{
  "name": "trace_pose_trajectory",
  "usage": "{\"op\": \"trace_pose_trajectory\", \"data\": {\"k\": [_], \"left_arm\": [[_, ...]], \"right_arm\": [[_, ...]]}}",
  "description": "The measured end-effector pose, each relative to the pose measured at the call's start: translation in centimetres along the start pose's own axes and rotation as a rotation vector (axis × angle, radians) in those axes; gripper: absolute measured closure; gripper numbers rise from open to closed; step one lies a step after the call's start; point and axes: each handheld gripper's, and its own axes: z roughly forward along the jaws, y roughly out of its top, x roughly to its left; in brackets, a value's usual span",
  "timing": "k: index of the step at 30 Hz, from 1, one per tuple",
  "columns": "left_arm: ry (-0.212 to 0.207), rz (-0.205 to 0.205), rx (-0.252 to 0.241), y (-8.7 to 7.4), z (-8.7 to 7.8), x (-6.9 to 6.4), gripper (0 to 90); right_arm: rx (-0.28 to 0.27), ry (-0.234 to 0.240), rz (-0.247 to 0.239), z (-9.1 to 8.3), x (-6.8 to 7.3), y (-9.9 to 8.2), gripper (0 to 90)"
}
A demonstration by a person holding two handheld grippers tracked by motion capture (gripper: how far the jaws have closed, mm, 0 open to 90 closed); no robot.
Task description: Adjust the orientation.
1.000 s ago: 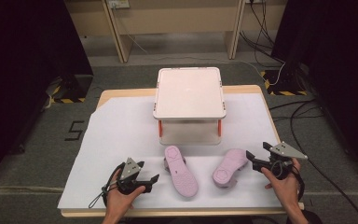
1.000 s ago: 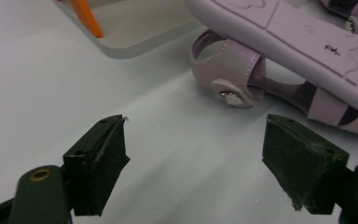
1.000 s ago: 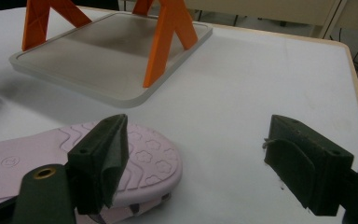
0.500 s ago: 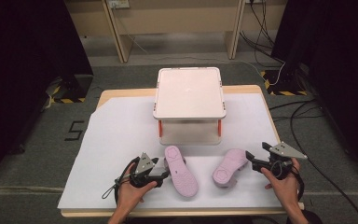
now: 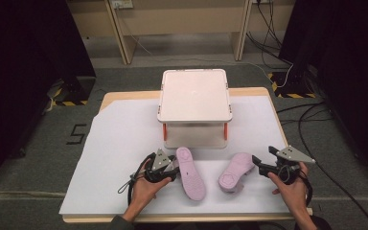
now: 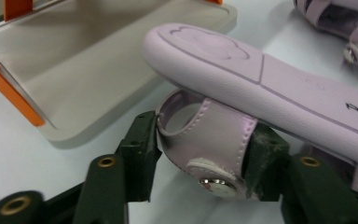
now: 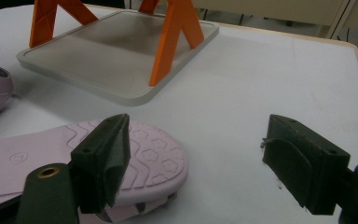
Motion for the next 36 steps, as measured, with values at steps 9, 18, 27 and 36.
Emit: {"op": "trace_pose_trajectory", "data": {"k": [9,18,27,36], "left_arm": [[-0.006,0.053,0.04,1.0,-0.4,-0.7,61.2],[0.03,0.039,0.131,-0.1,-5.0,-0.2,62.2],[0.123,-0.039,0.163,-2.1,-9.6,1.2,61.6],[0.127,-0.059,0.136,-1.3,-7.0,0.4,49.6]], "right_arm": [[-0.002,0.002,0.001,-0.1,0.0,0.0,23.7],[-0.002,0.004,0.003,-0.1,0.0,0.0,23.7],[-0.001,0.002,-0.003,0.0,0.0,0.0,23.7],[0.006,0.0,-0.001,0.1,0.0,0.0,23.8]]}}
